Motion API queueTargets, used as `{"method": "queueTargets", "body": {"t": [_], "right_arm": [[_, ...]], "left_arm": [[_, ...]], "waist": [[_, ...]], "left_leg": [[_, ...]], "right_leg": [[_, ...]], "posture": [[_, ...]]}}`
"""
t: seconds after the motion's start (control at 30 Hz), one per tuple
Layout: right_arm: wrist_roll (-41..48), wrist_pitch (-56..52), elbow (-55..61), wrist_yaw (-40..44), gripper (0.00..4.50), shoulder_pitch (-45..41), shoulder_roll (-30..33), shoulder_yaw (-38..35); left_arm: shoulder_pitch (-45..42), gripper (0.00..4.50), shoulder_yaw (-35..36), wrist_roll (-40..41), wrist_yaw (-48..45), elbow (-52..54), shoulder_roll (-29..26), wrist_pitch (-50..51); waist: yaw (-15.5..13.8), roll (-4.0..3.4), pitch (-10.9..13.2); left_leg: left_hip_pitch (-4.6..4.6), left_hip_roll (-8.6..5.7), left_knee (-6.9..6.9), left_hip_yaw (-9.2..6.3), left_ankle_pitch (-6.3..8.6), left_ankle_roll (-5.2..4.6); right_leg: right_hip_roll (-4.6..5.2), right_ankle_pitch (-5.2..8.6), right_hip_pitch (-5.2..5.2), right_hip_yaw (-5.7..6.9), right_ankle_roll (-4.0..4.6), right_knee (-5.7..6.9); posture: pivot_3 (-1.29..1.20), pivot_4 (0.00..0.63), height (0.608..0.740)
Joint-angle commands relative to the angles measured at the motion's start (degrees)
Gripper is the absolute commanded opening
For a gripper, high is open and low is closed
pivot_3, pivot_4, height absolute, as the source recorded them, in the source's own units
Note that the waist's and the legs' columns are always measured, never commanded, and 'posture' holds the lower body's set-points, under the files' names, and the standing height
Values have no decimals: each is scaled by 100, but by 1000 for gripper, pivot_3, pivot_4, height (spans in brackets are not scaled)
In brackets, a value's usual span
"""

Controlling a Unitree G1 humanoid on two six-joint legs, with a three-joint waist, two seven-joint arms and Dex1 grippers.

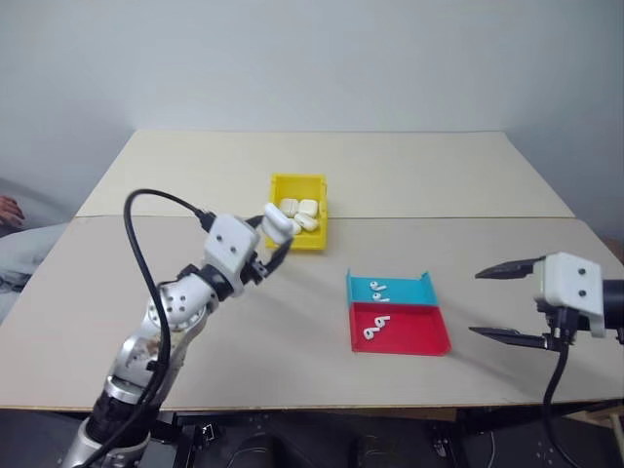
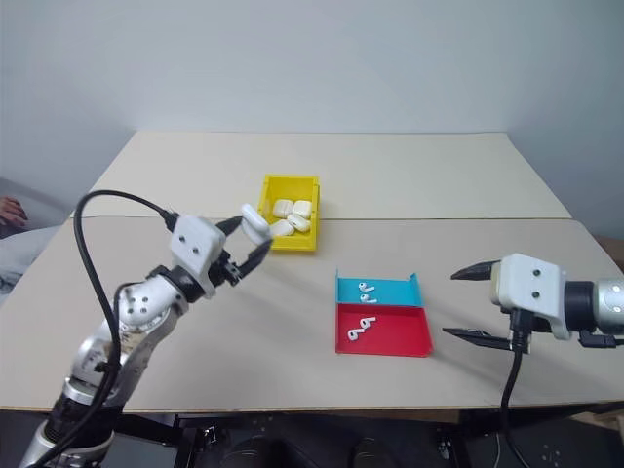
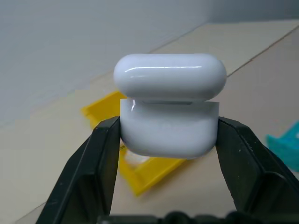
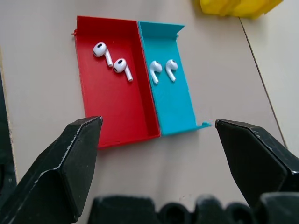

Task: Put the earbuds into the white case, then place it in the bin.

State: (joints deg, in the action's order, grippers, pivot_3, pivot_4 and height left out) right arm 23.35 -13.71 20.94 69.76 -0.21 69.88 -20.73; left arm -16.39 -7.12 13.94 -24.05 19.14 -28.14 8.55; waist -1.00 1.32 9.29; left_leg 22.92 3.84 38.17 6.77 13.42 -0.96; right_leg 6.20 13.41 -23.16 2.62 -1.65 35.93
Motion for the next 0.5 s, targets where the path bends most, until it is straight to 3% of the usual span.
{"method": "queueTargets", "body": {"t": [0.03, 0.13, 0.27, 0.4, 0.5], "right_arm": [[52, -608, 508, -35, 4500, -292, 386, 180], [-91, -756, 983, -5, 4500, -589, 625, 709], [-269, -1055, 1381, 13, 4500, -1615, 512, 1877], [-723, -1537, 1482, 316, 4500, -2809, 97, 3198], [-1170, -2053, 1490, 475, 4500, -3517, -246, 4038]], "left_arm": [[260, 2799, -154, 78, -717, -475, 372, -1414], [454, 2799, -392, 500, -1772, -910, 614, -2211], [559, 2799, -221, 1312, -2613, -1708, 1470, -3147], [614, 2799, -119, 2025, -4176, -2194, 1534, -3646], [618, 2799, 39, 2279, -4787, -2489, 1611, -3908]], "waist": [[0, -3, -2], [13, -4, -3], [30, -5, -2], [76, -20, -12], [80, -25, -14]], "left_leg": [[6, 0, 0, -1, 2, -4], [28, -1, 10, -12, 12, -21], [41, 1, 27, -16, 16, -27], [37, 12, 50, -17, 18, -29], [44, 14, 49, -25, 19, -30]], "right_leg": [[1, 0, -3, -1, 0, -4], [3, 0, -18, 0, -4, -8], [3, -1, -28, -1, -11, -4], [-5, -1, -22, 5, -11, 6], [-6, 2, -29, 7, -8, 8]], "posture": [[0, 150, 740], [0, 150, 740], [0, 150, 740], [0, 150, 740], [0, 150, 740]]}}
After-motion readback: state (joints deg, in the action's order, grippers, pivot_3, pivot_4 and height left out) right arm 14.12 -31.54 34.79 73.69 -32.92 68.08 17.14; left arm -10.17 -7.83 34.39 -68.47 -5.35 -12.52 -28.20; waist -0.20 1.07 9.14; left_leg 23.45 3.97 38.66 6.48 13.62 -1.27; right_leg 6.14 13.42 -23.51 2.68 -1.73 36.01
